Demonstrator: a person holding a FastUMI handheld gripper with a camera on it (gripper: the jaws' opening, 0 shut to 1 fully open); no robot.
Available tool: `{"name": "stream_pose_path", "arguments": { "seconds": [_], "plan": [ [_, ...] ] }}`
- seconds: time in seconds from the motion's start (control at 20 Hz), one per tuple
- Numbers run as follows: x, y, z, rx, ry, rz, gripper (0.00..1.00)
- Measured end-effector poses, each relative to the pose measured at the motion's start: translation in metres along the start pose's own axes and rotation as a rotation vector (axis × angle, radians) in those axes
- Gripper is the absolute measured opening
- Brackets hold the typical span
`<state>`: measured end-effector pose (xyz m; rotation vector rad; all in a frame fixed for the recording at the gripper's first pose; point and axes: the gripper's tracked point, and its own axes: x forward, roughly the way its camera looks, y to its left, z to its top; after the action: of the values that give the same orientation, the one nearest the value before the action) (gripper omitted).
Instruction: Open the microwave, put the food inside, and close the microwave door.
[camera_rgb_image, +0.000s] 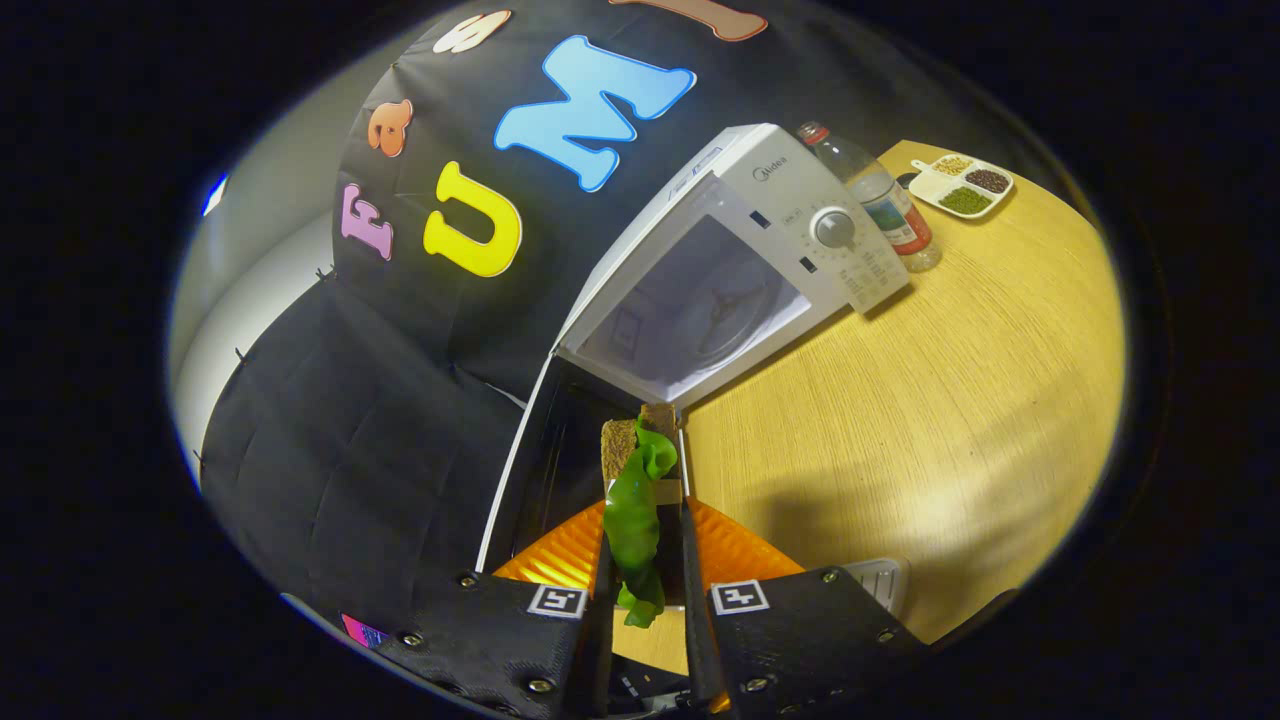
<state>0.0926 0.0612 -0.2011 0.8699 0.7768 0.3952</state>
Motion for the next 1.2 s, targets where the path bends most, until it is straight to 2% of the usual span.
{"name": "stream_pose_path", "arguments": {
  "seconds": [0.25,0.65,1.05,1.2],
  "plan": [
    [0.045,-0.006,0.034,0.013,-0.108,-0.013,0.30],
    [0.115,-0.030,0.061,0.027,-0.190,-0.058,0.31],
    [0.177,-0.044,0.107,0.090,-0.345,-0.060,0.31],
    [0.200,-0.046,0.118,0.072,-0.399,-0.061,0.30]
  ]
}}
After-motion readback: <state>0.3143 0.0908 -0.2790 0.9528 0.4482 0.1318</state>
